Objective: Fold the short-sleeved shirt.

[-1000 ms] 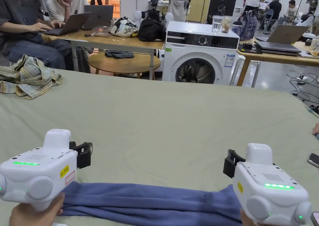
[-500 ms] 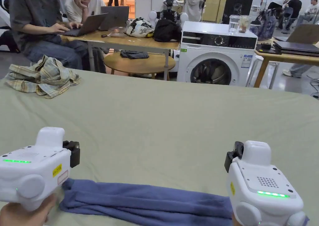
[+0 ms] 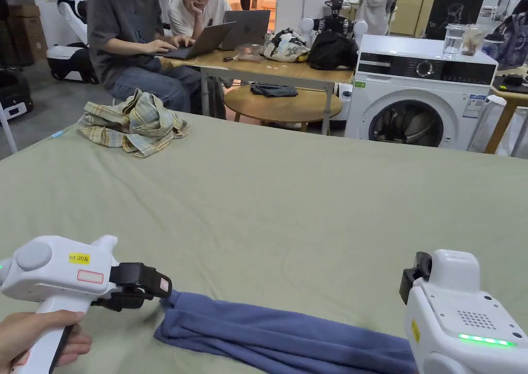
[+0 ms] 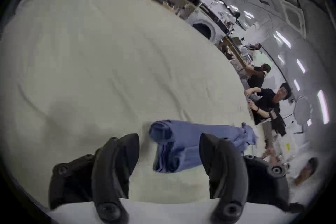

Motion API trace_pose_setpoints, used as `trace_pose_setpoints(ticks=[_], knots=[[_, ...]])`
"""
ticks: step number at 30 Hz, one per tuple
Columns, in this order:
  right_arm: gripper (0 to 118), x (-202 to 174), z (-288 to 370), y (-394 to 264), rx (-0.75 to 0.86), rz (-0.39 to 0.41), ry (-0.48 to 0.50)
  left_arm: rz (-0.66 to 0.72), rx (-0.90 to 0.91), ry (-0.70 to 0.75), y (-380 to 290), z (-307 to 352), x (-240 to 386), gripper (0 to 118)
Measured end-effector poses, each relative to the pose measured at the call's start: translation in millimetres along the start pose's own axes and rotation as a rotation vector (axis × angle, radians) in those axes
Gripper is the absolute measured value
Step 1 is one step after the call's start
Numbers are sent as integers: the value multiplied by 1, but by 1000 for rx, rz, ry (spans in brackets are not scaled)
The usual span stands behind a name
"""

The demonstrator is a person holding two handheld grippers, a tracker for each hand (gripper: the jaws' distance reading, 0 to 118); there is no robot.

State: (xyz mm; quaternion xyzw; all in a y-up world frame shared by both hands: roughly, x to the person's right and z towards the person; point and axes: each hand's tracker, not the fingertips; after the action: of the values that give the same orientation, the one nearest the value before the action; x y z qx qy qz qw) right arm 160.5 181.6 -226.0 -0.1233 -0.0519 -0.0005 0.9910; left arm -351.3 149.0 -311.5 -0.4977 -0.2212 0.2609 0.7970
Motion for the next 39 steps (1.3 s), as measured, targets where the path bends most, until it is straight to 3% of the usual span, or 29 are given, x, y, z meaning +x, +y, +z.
trace_pose_setpoints(ticks=[5,8,12,13,14,16,17,18,30,39], knots=[[0,-3,-2,-3,-17,15,12,129,-188,-193,-9,-38,-33,69],[0,-3,-5,-7,-28,19,15,139,-99,-351,-13,-50,-31,69],[0,0,-10,-11,-52,5,16,175,-91,-409,-23,-65,-18,69],[0,1,-11,-13,-58,1,13,164,-92,-408,-23,-65,-14,68],[0,3,-12,-14,-63,0,13,163,-77,-387,-26,-63,-11,61],[0,5,-13,-16,-71,5,11,162,-73,-243,-18,-67,-20,22],[0,5,-14,-17,-73,7,10,151,-81,-220,-20,-68,-21,9],[0,7,-15,-17,-75,9,10,171,-70,-279,-23,-65,-22,9],[0,19,-18,-5,-61,7,14,109,34,-266,-17,-3,25,5],[0,21,-19,-2,-51,2,36,107,91,-28,-4,57,23,5]])
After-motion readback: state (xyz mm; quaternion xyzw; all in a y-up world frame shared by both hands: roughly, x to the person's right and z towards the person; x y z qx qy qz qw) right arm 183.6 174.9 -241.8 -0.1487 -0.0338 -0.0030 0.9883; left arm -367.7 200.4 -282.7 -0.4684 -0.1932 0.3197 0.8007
